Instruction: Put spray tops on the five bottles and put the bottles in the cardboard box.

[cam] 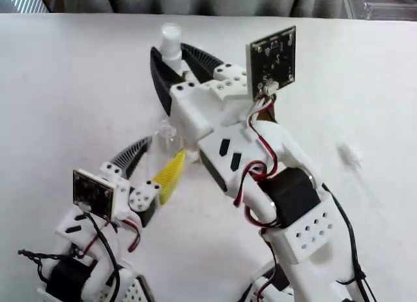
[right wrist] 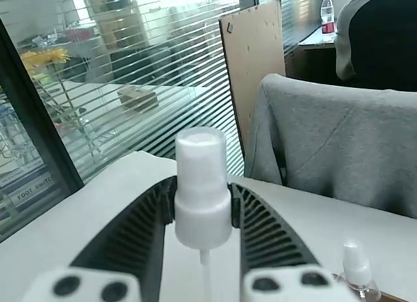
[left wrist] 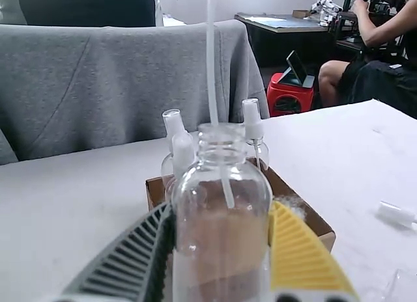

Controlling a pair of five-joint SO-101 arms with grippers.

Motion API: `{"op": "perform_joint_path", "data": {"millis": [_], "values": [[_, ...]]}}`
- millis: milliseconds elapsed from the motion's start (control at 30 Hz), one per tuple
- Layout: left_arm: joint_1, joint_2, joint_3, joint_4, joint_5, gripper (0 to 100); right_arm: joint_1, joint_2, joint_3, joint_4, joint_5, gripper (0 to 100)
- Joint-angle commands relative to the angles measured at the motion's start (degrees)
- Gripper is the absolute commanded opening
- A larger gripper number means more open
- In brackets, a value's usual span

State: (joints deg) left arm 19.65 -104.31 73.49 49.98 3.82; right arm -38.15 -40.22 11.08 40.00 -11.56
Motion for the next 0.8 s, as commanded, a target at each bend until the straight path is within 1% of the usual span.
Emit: {"op": "perform_joint_path", "data": {"millis": [0, 100, 200, 367, 667, 700, 767], "values": [[0.22, -0.48, -2.64, 0.0, -0.26, 2, 0.66, -3.3, 1.49, -0.31, -0.35, 1.5], [0.22, -0.48, -2.64, -0.26, -0.26, 2, 0.4, -6.2, 4.66, 1.36, -0.35, 1.5], [0.22, -0.48, -2.64, -0.44, -0.26, 2, -1.27, -8.4, 8.26, 1.19, -0.35, 1.5], [0.22, -0.48, -2.64, -0.44, -0.18, 2, -1.71, -9.63, 13.27, 1.01, -0.35, 1.5], [0.22, -0.48, -2.64, -0.53, -0.18, 2, -5.85, -9.36, 16.18, 0.75, -0.44, 1.9], [0.22, -0.48, -2.64, -0.53, -0.18, 2, -5.85, -9.27, 16.18, 0.75, -0.44, 2.2], [0.22, -0.48, -2.64, -0.53, -0.18, 2, -5.85, -9.27, 16.26, 1.27, -0.35, 5.8]]}}
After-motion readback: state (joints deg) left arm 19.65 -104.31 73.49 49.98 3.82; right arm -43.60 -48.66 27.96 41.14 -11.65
